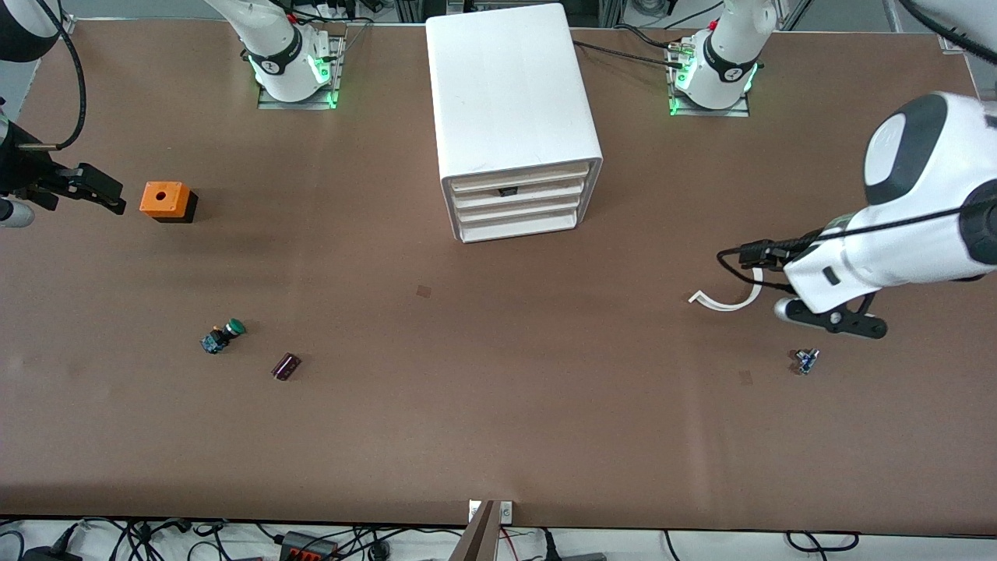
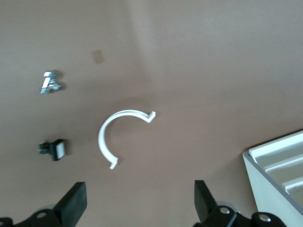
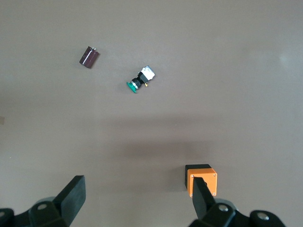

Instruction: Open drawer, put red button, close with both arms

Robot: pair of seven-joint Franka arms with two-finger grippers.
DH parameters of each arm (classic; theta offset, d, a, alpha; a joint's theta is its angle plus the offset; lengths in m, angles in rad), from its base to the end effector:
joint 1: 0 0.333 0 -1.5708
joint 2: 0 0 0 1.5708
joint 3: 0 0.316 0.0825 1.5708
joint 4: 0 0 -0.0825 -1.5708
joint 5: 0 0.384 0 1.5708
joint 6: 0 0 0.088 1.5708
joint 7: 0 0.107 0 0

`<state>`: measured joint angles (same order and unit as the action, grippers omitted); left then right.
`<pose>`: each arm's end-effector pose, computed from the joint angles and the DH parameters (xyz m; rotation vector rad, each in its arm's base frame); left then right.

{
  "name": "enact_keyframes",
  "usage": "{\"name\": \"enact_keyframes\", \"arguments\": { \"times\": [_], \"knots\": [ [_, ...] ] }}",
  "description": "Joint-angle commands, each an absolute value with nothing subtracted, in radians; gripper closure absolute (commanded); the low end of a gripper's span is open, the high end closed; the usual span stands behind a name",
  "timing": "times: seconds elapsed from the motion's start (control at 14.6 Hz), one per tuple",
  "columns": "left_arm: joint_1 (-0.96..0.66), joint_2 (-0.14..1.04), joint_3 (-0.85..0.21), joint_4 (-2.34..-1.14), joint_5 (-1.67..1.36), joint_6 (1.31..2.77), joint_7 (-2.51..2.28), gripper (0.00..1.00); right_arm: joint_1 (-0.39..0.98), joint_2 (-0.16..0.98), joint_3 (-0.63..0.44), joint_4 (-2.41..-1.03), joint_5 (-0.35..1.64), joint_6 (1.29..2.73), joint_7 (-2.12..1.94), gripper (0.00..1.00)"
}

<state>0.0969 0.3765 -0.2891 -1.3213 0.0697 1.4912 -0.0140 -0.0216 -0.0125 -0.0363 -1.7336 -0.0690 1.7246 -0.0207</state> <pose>0.6410 -0.0845 0.5146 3.0988 -0.2644 -0.3031 0.5577 -0.0388 0.5676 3.0735 -0.0411 0.0013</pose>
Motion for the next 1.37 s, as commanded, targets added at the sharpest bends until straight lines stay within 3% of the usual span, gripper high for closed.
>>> {"name": "enact_keyframes", "arguments": {
  "times": [0.0,0.14,0.27,0.48,0.75,1.3],
  "knots": [
    [0.034,0.194,-0.149,-1.477,0.040,1.551,0.017,0.00,-0.014,-0.009,-0.043,-1.752,-0.058,1.761,-0.023,0.00],
    [0.025,0.048,-0.101,-1.648,-0.014,1.682,0.011,0.00,-0.017,-0.015,-0.048,-1.755,-0.023,1.755,-0.025,0.00],
    [-0.011,-0.024,-0.036,-1.732,-0.021,1.782,0.017,0.00,-0.015,-0.034,-0.048,-1.778,-0.023,1.761,-0.029,0.00],
    [-0.034,-0.026,-0.026,-1.732,-0.006,1.770,0.026,0.00,-0.017,-0.092,-0.051,-1.870,-0.020,1.839,-0.028,0.00],
    [-0.034,-0.031,-0.026,-1.723,-0.005,1.674,0.037,0.00,-0.015,-0.086,-0.049,-1.845,-0.020,1.830,-0.023,0.00],
    [-0.037,-0.029,-0.031,-1.718,0.026,1.675,0.040,0.00,-0.014,-0.083,-0.043,-1.795,-0.023,1.753,-0.037,0.00]
  ]
}}
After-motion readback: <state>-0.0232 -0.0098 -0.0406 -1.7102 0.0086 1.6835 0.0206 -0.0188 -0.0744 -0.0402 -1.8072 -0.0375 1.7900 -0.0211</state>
